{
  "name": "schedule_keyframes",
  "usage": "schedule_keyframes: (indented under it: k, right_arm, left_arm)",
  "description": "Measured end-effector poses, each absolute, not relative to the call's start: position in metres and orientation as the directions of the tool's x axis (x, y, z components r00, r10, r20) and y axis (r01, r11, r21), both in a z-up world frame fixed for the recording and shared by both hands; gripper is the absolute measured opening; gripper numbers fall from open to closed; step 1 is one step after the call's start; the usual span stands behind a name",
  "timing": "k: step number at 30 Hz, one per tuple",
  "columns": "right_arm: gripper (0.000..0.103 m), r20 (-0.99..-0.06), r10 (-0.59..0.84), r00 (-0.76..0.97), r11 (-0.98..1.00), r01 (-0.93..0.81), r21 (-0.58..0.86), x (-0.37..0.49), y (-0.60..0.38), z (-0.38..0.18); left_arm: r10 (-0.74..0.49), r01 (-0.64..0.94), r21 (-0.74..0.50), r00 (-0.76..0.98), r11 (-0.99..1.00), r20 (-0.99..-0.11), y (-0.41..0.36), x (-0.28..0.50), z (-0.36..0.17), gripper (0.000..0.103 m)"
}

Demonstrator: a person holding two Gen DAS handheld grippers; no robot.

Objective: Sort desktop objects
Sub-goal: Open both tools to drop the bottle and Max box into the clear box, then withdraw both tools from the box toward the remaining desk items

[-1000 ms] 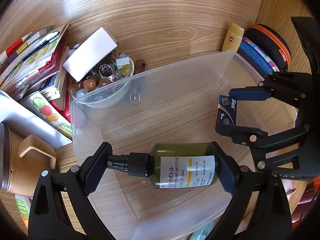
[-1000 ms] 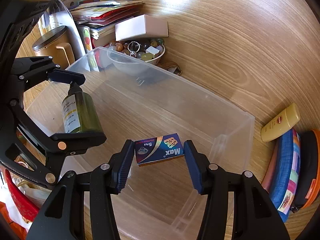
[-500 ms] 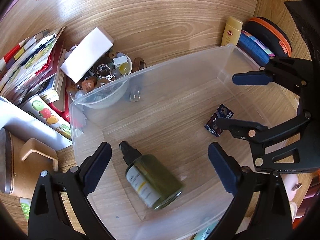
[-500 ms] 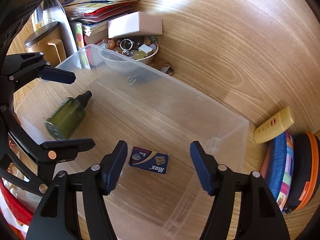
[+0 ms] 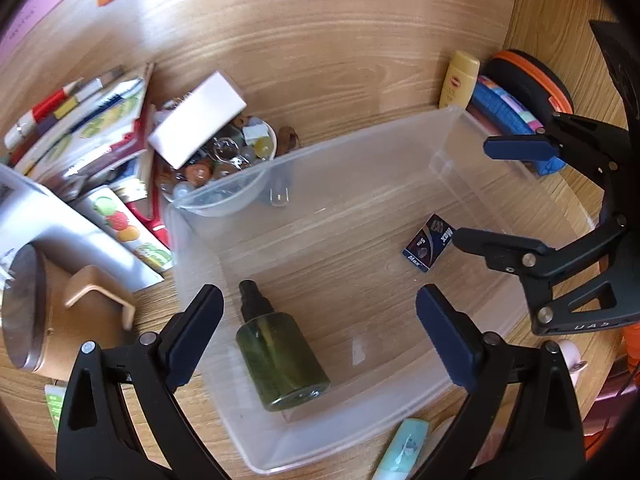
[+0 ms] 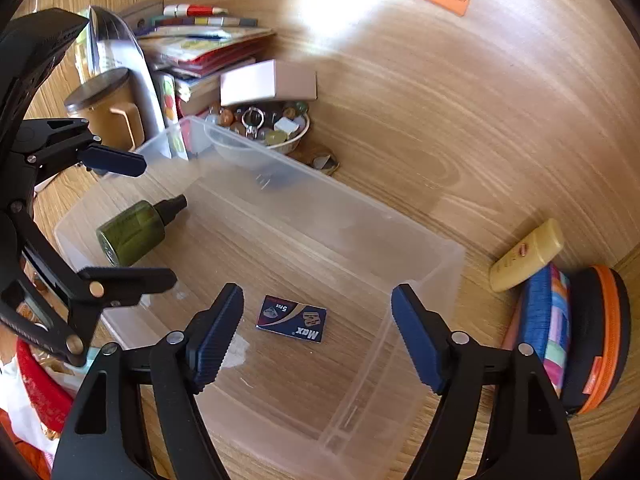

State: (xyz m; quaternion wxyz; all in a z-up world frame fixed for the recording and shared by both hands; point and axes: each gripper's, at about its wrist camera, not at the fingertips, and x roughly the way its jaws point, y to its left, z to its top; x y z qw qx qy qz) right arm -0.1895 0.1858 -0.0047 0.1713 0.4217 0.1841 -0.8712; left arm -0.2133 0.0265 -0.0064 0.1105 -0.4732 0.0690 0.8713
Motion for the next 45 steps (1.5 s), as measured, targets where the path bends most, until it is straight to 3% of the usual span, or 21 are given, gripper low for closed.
schedule_keyframes:
  k: [20,31,38,45]
  right_arm:
    - [0.084,-0.671,-0.187,-0.718,-0.908,0.387,-0.161,-0.101,0.212,0.042]
    - [0.085,-0.647,-0.212,-0.732,-0.915,0.381,-0.132,-0.055,0.225,0.036]
    - [0.085,-0.644,-0.219,-0.733,-0.933,0.351,-0.082,-0.029,0.241,0.02]
    - [0.086,-0.682,-0.211,-0.7,-0.955,0.296,-0.009,-0.012,0.259,-0.005]
  left_arm:
    - [0.095,-0.194,0.052,-0.677,-0.98,-0.73,0.016,-0.134,0.044,0.1]
    - [0.037,-0.099,0.056,-0.746,-0.994,-0.665,-0.008,-0.072,0.052,0.101]
    - [-0.013,-0.019,0.041,-0.736,-0.999,-0.677,-0.034,-0.042,0.033,0.102]
    - [-0.037,0.057,-0.001,-0.652,-0.998,-0.758,-0.061,-0.037,-0.012,0.102]
